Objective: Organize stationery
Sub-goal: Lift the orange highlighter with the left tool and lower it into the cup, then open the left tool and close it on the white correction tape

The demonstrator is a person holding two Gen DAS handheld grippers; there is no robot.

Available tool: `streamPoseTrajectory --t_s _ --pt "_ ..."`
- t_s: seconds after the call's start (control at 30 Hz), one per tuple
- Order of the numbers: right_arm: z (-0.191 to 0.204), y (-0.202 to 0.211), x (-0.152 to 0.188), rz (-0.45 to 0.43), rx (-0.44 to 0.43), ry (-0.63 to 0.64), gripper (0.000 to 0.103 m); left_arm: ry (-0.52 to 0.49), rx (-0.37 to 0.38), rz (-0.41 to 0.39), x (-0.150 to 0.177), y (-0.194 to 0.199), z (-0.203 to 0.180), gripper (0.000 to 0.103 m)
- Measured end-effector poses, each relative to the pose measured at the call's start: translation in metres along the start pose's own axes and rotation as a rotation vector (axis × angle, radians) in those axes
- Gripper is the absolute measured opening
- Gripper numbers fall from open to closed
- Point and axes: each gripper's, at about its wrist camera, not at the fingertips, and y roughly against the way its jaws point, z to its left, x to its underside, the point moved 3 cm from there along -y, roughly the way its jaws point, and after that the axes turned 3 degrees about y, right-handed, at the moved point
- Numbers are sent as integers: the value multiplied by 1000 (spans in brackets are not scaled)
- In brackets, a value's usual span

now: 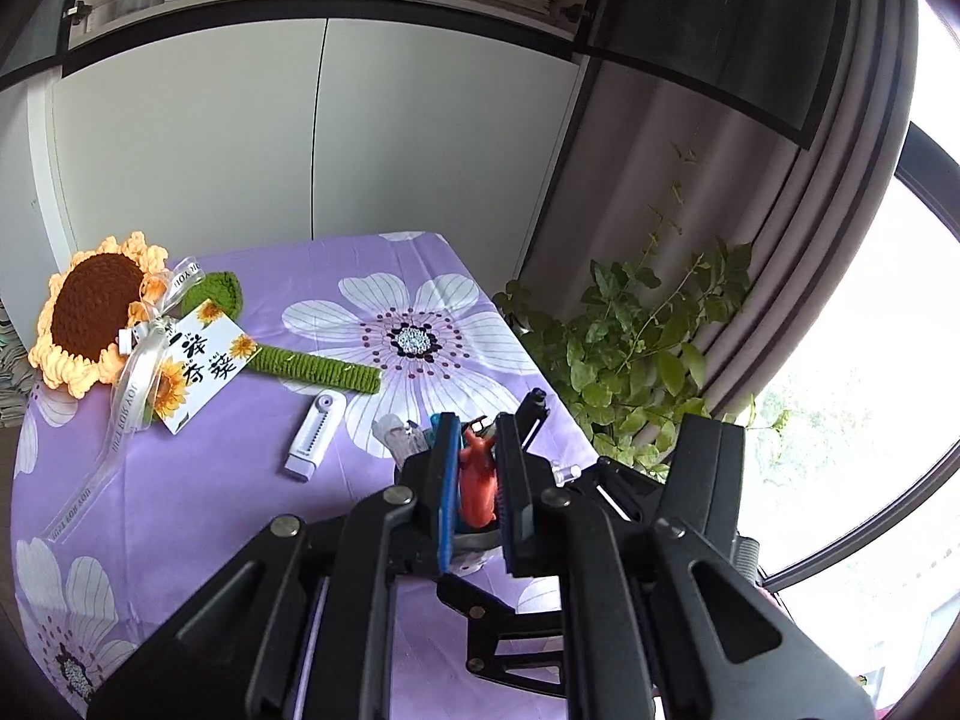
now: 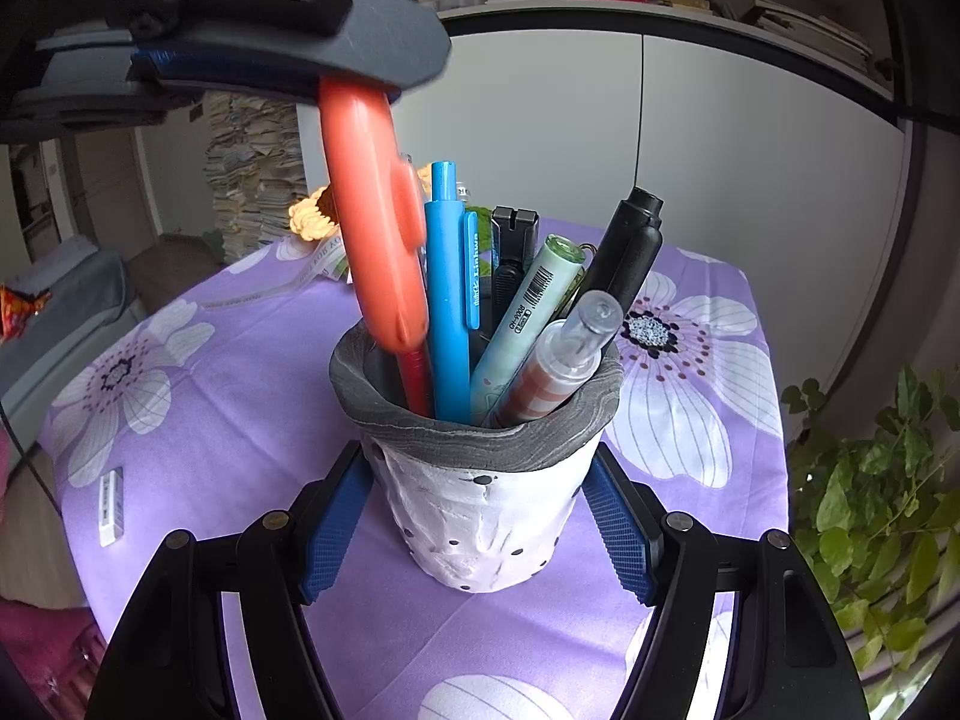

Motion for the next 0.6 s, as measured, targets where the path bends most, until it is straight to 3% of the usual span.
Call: streamPoseTrajectory --t_s 0.37,0.53,0.6 --pt "0 0 -1 1 4 3 73 -9 -36 14 5 -7 7 10" --pt "1 0 -2 3 7 5 73 13 -13 39 8 -6 11 9" --pt "2 -1 -1 6 14 10 73 20 -18 41 9 -2 14 13"
